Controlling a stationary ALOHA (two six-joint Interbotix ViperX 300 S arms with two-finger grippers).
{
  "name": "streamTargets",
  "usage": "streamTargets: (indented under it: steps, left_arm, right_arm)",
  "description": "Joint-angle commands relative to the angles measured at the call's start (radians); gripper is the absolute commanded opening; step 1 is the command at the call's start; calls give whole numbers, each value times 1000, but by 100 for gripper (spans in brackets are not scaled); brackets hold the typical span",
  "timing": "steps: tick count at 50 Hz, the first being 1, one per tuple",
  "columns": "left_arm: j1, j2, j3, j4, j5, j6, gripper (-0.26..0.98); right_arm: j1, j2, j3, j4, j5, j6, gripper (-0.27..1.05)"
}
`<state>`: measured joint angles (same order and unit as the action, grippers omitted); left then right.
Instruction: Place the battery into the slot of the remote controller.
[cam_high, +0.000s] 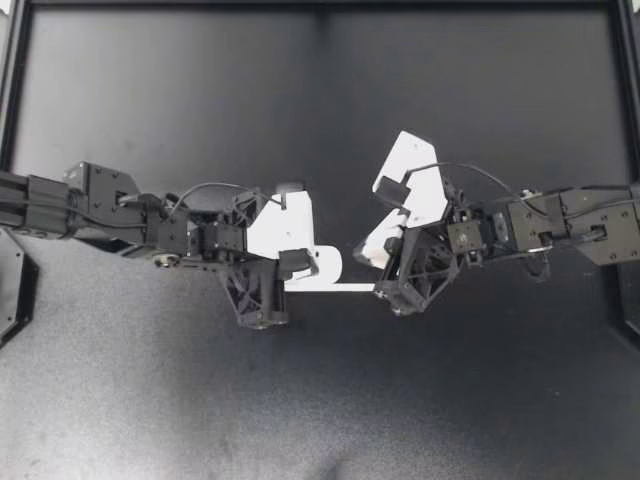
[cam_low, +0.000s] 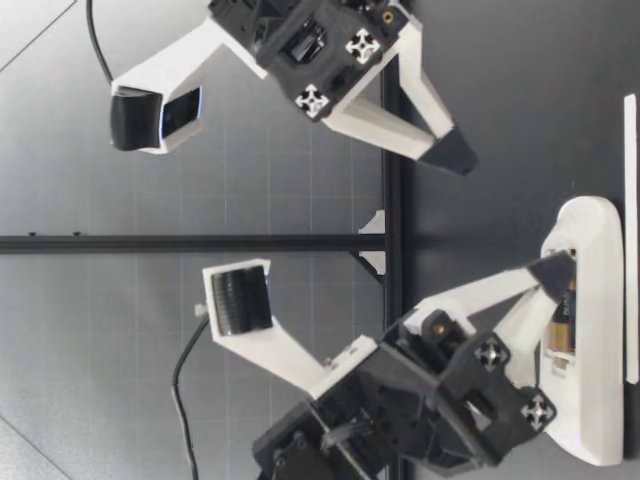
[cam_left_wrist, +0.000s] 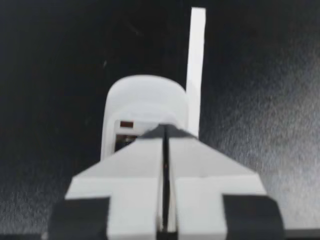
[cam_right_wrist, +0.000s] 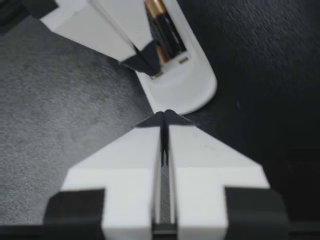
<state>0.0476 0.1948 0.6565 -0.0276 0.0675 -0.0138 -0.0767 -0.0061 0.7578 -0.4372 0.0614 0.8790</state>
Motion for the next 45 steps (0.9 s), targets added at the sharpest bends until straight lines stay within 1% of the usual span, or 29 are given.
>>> streamTargets:
  steps: [1, 6, 15, 22, 27, 35, 45]
  left_arm:
    - [5, -69, 5, -3, 8, -2, -18]
    - [3, -130, 18, -3, 8, 0, -18]
    - [3, -227, 35, -3, 0, 2, -18]
    - [3, -275, 43, -3, 0, 5, -18]
    - [3, -308, 48, -3, 0, 8, -18]
    - [5, -356, 55, 0, -2, 14, -18]
    - [3, -383, 67, 0, -26, 15, -18]
  right_arm:
    - [6, -29, -15, -37, -21, -8, -13]
    - [6, -40, -20, -75, -18, -28, -13]
    - [6, -86, -32, -106, -18, -101, -13]
    - [6, -138, -38, -112, -18, -199, -13]
    - [8, -163, -38, -112, -18, -236, -13]
    - [6, -176, -38, -112, -26, -249, -13]
    - [8, -178, -38, -112, -49, -249, -13]
